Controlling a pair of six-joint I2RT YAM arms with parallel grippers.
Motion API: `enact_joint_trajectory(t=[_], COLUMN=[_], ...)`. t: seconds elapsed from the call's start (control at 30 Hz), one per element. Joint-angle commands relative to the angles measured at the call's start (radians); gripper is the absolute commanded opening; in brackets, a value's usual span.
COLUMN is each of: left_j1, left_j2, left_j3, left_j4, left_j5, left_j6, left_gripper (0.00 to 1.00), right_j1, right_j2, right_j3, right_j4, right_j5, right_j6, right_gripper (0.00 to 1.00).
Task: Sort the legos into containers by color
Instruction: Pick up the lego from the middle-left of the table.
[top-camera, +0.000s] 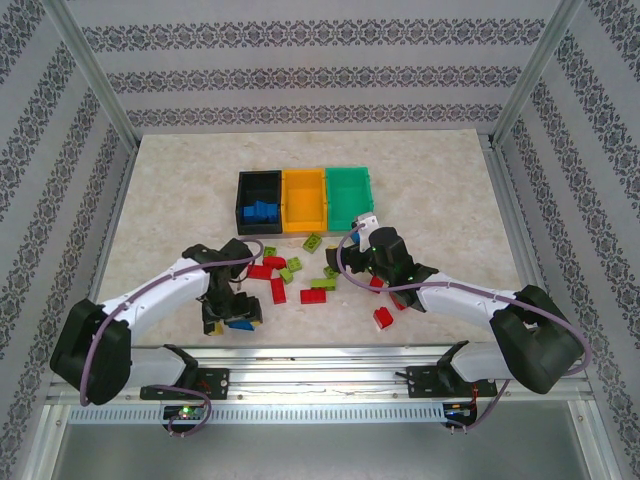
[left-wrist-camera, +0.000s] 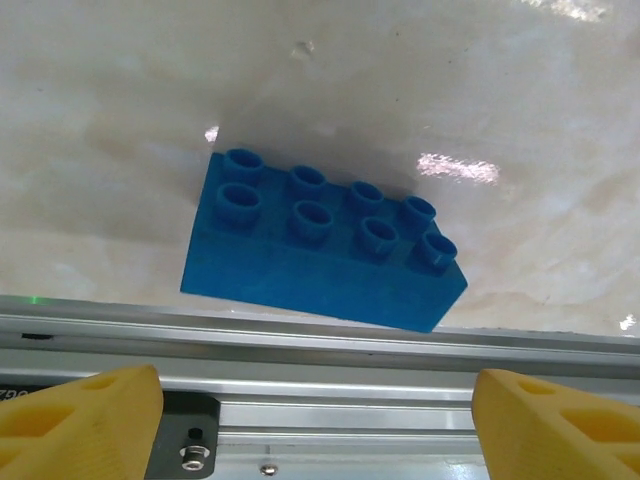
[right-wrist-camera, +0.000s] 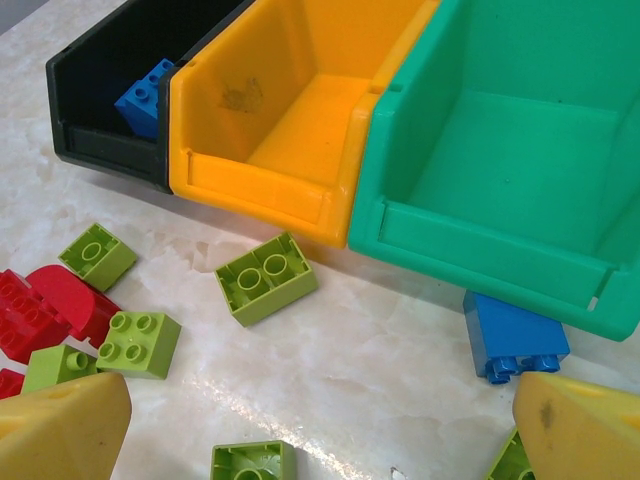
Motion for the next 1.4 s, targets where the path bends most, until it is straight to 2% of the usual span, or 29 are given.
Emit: enact_joint_trajectory(t=[0.0,0.23,0.43,0.77,1.17,1.27,1.37], left_j1=[-0.023,-0.042,-0.063,-0.072,-0.078,-0.077,-0.070], left_j2=[0.033,0.080,0.127,0.185,0.155,0.132,0.117], left_j3=[0.016,0.049,0.042,0.054,0.069,0.099,0.141], left_j4=[0.022,0.019,0.102,0.076,0.127,0.122,0.148], left_j5=[-0.040,-0.118,-0.077,-0.122,-0.068,-0.076,-0.029], left_j6=[0.003,0.030,0.065,0.092,0.077,0.074,0.080], left_gripper=[0.81,0.82,0.81,0.78,0.65,0.64,0.64], right_j1=[0.006,0.006,0.006,0.006,0.006,0.006,0.006], right_j2=[0.003,0.001,0.003,0.003,0.004,0.003,0.003], right_j3=[0.003,0.002,0.003,0.003,0.002,0.003,0.002], right_j4=[0.005,0.005,0.006,0.005,0.005,0.004,0.005], right_j5=[-0.009,-0.007,-0.010,-0.006,-0.007,-0.006,-0.008], right_j6=[0.005,0.004,0.005,0.002,0.002,0.002,0.004], right_gripper=[0.98,0.98,0.98,0.98,0.98,0.98,0.98])
